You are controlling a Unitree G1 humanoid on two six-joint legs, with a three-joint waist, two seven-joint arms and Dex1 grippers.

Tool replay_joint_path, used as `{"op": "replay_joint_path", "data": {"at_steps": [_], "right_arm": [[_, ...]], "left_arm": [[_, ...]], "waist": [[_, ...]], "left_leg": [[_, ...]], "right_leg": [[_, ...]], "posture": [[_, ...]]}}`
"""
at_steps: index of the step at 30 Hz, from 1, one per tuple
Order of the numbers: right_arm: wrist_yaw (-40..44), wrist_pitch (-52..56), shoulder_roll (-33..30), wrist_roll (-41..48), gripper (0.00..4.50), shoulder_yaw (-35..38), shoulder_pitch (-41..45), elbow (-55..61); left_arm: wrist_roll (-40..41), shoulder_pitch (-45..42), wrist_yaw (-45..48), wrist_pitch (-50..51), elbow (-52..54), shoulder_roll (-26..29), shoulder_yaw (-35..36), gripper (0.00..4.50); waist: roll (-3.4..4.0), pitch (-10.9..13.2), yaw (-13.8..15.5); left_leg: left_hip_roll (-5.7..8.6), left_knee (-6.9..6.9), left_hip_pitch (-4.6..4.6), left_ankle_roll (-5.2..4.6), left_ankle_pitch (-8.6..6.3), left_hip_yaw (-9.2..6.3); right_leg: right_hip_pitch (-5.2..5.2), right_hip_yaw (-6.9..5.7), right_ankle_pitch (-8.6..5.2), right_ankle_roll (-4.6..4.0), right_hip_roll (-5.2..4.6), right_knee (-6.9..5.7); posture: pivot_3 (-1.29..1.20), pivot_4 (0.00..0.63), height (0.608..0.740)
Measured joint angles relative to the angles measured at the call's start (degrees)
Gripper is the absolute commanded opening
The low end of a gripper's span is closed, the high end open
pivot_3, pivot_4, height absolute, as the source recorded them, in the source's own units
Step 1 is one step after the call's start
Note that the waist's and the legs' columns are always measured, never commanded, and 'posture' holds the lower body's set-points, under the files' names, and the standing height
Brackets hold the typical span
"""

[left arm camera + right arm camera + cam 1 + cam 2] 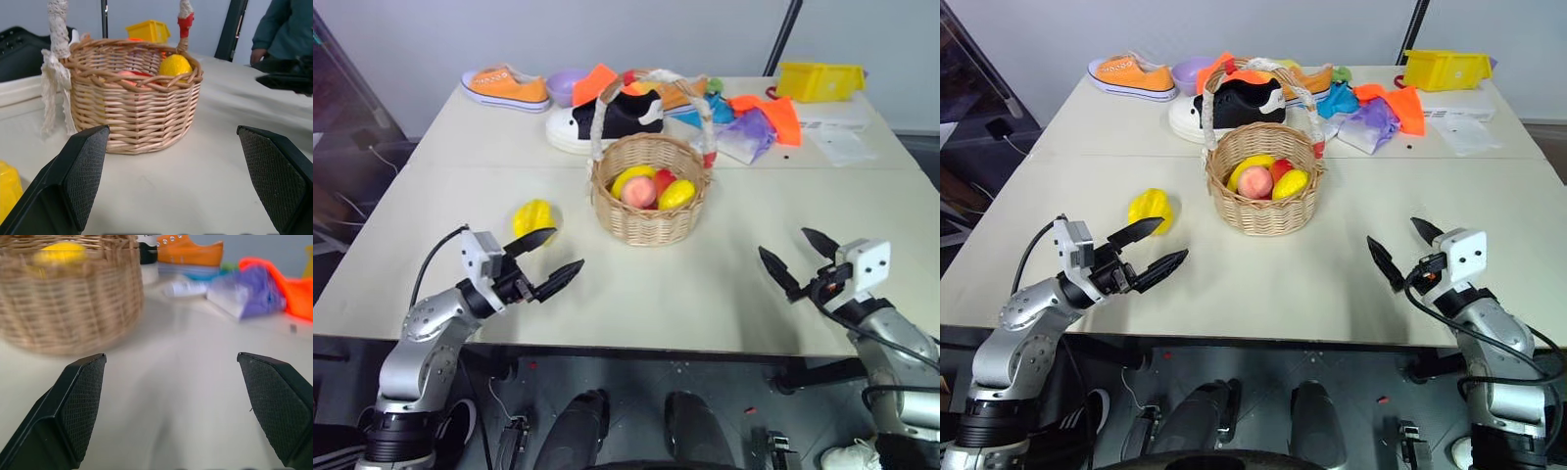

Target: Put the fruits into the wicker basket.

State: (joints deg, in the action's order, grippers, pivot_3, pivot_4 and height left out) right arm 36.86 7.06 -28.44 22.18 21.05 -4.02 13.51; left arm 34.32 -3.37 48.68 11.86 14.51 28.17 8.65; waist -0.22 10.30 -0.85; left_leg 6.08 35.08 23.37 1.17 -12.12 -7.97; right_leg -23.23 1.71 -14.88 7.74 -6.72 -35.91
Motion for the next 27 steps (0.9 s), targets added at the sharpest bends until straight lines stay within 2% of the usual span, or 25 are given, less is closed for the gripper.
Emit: {"op": "replay_joint_path", "data": {"at_steps": [3, 8, 13, 16, 19, 24, 27], "right_arm": [[3.8, -2.0, -1.0, 1.0, 4.46, -1.1, -0.9, 1.8], [12.7, 0.2, -6.6, 2.7, 4.46, -9.2, -2.0, 8.3], [13.0, 3.3, -6.8, 2.8, 4.46, -12.7, 3.7, 8.0], [13.5, 3.5, -6.9, 2.7, 4.46, -14.0, 6.4, 7.4], [14.1, 3.6, -6.9, 2.6, 4.46, -14.8, 7.3, 6.9], [14.0, 4.0, -6.3, 2.3, 4.46, -16.9, 9.8, 5.4], [13.3, 4.4, -6.1, 2.1, 4.46, -17.8, 10.4, 5.3]], "left_arm": [[0.0, 0.0, -0.5, -0.1, 0.0, 0.0, 1.7, 4.5], [0.0, 0.6, -2.9, 0.1, -0.1, 0.1, 3.8, 4.5], [0.1, 0.4, -12.0, 2.8, -2.0, -0.7, 9.4, 4.5], [-1.2, 0.3, -18.2, 7.2, -1.2, 1.2, 11.1, 4.5], [-1.7, -0.9, -23.1, 13.3, 0.0, 3.1, 11.3, 4.5], [-2.7, -8.4, -33.6, 24.6, 0.1, 3.3, 11.2, 4.5], [-3.5, -10.9, -33.3, 25.1, 1.8, 4.4, 9.9, 4.5]], "waist": [[0.01, 0.0, 0.2], [-0.04, 0.0, 0.3], [-0.09, 0.0, 0.4], [-0.14, 0.0, 0.5], [-0.15, 0.0, 1.3], [-0.27, 0.1, 1.6], [-0.31, 0.1, 1.5]], "left_leg": [[-0.01, -0.01, 0.0, 0.0, 0.0, -0.03], [0.0, 0.02, 0.01, 0.01, -0.01, -0.03], [0.0, 0.04, 0.02, 0.01, -0.01, -0.06], [0.0, 0.03, 0.04, 0.01, -0.01, -0.08], [0.02, 0.03, 0.04, 0.01, -0.01, -0.08], [0.05, 0.06, 0.04, 0.02, -0.01, -0.1], [0.04, 0.02, 0.04, 0.03, -0.01, -0.07]], "right_leg": [[0.01, -0.02, -0.01, 0.0, 0.0, -0.01], [0.04, -0.04, -0.03, 0.03, -0.04, 0.02], [0.03, -0.05, -0.03, 0.01, -0.04, 0.02], [0.01, -0.08, -0.02, 0.06, -0.04, 0.02], [0.01, -0.09, 0.0, 0.12, -0.03, 0.01], [0.03, -0.11, 0.09, 0.26, -0.02, 0.01], [-0.01, -0.09, 0.09, 0.27, -0.03, 0.01]], "posture": [[0.0, 0.15, 0.74], [0.0, 0.15, 0.74], [0.0, 0.15, 0.74], [0.0, 0.15, 0.74], [0.0, 0.15, 0.74], [0.0, 0.15, 0.74], [0.0, 0.15, 0.74]]}}
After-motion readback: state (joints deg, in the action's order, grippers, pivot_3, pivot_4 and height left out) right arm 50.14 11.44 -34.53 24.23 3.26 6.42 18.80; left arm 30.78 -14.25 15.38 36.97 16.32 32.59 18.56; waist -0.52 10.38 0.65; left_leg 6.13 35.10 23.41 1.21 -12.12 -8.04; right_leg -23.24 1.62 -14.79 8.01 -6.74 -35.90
